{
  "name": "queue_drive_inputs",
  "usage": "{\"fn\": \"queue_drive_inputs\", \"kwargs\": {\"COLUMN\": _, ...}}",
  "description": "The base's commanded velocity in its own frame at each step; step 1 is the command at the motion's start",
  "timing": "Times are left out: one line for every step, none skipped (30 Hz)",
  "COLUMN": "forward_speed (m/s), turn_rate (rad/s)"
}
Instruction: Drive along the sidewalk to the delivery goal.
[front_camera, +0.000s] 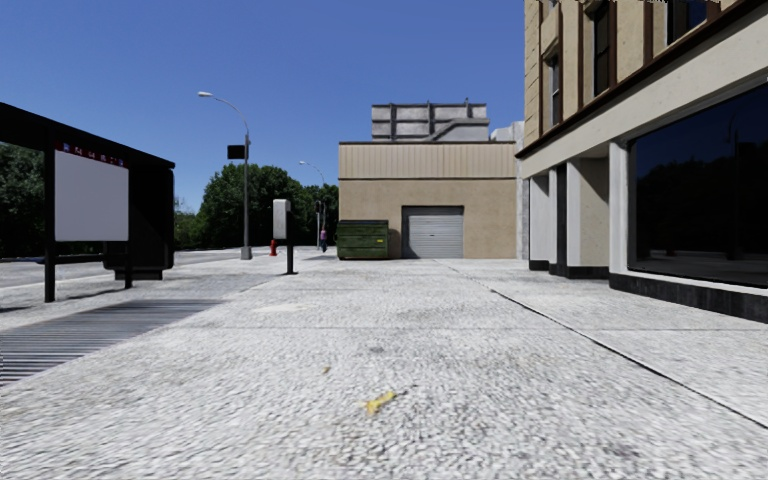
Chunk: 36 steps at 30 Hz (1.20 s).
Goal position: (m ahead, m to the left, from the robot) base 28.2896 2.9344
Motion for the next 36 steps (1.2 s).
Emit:
{"fn": "queue_drive_inputs", "kwargs": {"forward_speed": 2.00, "turn_rate": 0.00}}
{"fn": "queue_drive_inputs", "kwargs": {"forward_speed": 2.00, "turn_rate": 0.00}}
{"fn": "queue_drive_inputs", "kwargs": {"forward_speed": 2.00, "turn_rate": 0.00}}
{"fn": "queue_drive_inputs", "kwargs": {"forward_speed": 2.00, "turn_rate": 0.00}}
{"fn": "queue_drive_inputs", "kwargs": {"forward_speed": 2.00, "turn_rate": 0.00}}
{"fn": "queue_drive_inputs", "kwargs": {"forward_speed": 2.00, "turn_rate": 0.00}}
{"fn": "queue_drive_inputs", "kwargs": {"forward_speed": 2.00, "turn_rate": 0.00}}
{"fn": "queue_drive_inputs", "kwargs": {"forward_speed": 2.00, "turn_rate": 0.00}}
{"fn": "queue_drive_inputs", "kwargs": {"forward_speed": 2.00, "turn_rate": 0.00}}
{"fn": "queue_drive_inputs", "kwargs": {"forward_speed": 2.00, "turn_rate": 0.00}}
{"fn": "queue_drive_inputs", "kwargs": {"forward_speed": 2.00, "turn_rate": 0.00}}
{"fn": "queue_drive_inputs", "kwargs": {"forward_speed": 2.00, "turn_rate": 0.00}}
{"fn": "queue_drive_inputs", "kwargs": {"forward_speed": 2.00, "turn_rate": 0.00}}
{"fn": "queue_drive_inputs", "kwargs": {"forward_speed": 2.00, "turn_rate": 0.00}}
{"fn": "queue_drive_inputs", "kwargs": {"forward_speed": 2.00, "turn_rate": 0.00}}
{"fn": "queue_drive_inputs", "kwargs": {"forward_speed": 2.00, "turn_rate": 0.00}}
{"fn": "queue_drive_inputs", "kwargs": {"forward_speed": 2.00, "turn_rate": 0.00}}
{"fn": "queue_drive_inputs", "kwargs": {"forward_speed": 2.00, "turn_rate": 0.00}}
{"fn": "queue_drive_inputs", "kwargs": {"forward_speed": 2.00, "turn_rate": 0.00}}
{"fn": "queue_drive_inputs", "kwargs": {"forward_speed": 2.00, "turn_rate": 0.00}}
{"fn": "queue_drive_inputs", "kwargs": {"forward_speed": 2.00, "turn_rate": 0.00}}
{"fn": "queue_drive_inputs", "kwargs": {"forward_speed": 2.00, "turn_rate": 0.00}}
{"fn": "queue_drive_inputs", "kwargs": {"forward_speed": 2.00, "turn_rate": 0.00}}
{"fn": "queue_drive_inputs", "kwargs": {"forward_speed": 2.00, "turn_rate": 0.00}}
{"fn": "queue_drive_inputs", "kwargs": {"forward_speed": 2.00, "turn_rate": 0.00}}
{"fn": "queue_drive_inputs", "kwargs": {"forward_speed": 2.00, "turn_rate": 0.00}}
{"fn": "queue_drive_inputs", "kwargs": {"forward_speed": 2.00, "turn_rate": 0.05}}
{"fn": "queue_drive_inputs", "kwargs": {"forward_speed": 2.00, "turn_rate": 0.08}}
{"fn": "queue_drive_inputs", "kwargs": {"forward_speed": 2.00, "turn_rate": 0.09}}
{"fn": "queue_drive_inputs", "kwargs": {"forward_speed": 2.00, "turn_rate": 0.13}}
{"fn": "queue_drive_inputs", "kwargs": {"forward_speed": 2.00, "turn_rate": 0.13}}
{"fn": "queue_drive_inputs", "kwargs": {"forward_speed": 2.00, "turn_rate": 0.21}}
{"fn": "queue_drive_inputs", "kwargs": {"forward_speed": 2.00, "turn_rate": 0.27}}
{"fn": "queue_drive_inputs", "kwargs": {"forward_speed": 2.00, "turn_rate": 0.28}}
{"fn": "queue_drive_inputs", "kwargs": {"forward_speed": 2.00, "turn_rate": 0.29}}
{"fn": "queue_drive_inputs", "kwargs": {"forward_speed": 2.00, "turn_rate": 0.29}}
